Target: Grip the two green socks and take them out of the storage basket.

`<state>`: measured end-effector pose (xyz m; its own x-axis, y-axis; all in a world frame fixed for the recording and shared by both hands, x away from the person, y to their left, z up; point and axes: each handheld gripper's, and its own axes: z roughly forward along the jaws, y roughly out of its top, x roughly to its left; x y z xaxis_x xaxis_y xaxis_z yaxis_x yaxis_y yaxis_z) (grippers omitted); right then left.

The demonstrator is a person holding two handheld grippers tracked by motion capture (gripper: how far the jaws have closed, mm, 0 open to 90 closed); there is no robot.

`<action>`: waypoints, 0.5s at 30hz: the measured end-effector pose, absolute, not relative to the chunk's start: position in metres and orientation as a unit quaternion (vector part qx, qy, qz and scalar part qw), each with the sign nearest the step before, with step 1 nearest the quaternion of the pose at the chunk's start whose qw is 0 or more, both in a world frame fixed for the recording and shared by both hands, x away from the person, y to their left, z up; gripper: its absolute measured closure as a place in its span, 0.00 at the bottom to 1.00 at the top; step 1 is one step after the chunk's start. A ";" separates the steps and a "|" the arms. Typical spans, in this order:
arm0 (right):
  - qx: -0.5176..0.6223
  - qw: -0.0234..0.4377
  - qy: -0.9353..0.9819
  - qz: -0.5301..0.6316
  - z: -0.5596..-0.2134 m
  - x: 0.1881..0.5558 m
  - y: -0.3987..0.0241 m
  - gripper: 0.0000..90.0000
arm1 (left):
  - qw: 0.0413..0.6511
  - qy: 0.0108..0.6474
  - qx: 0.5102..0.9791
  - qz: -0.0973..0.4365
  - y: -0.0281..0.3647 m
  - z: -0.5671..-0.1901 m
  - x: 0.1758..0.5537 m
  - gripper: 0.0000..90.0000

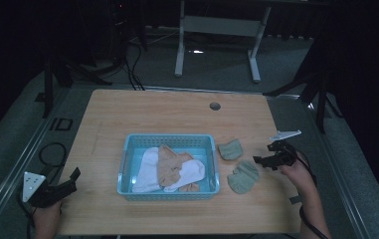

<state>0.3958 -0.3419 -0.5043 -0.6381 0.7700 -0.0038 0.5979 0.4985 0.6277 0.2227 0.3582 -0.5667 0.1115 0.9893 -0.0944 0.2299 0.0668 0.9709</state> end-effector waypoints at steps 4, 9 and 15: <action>0.416 0.153 0.845 0.301 -0.510 0.390 -0.352 0.17 | 0.489 0.541 0.563 0.388 0.358 -0.567 0.223 0.03; 0.433 0.161 0.835 0.299 -0.517 0.383 -0.363 0.16 | 0.489 0.541 0.563 0.388 0.358 -0.567 0.223 0.03; 0.451 0.168 0.825 0.298 -0.526 0.375 -0.371 0.15 | 0.490 0.540 0.563 0.387 0.358 -0.567 0.223 0.03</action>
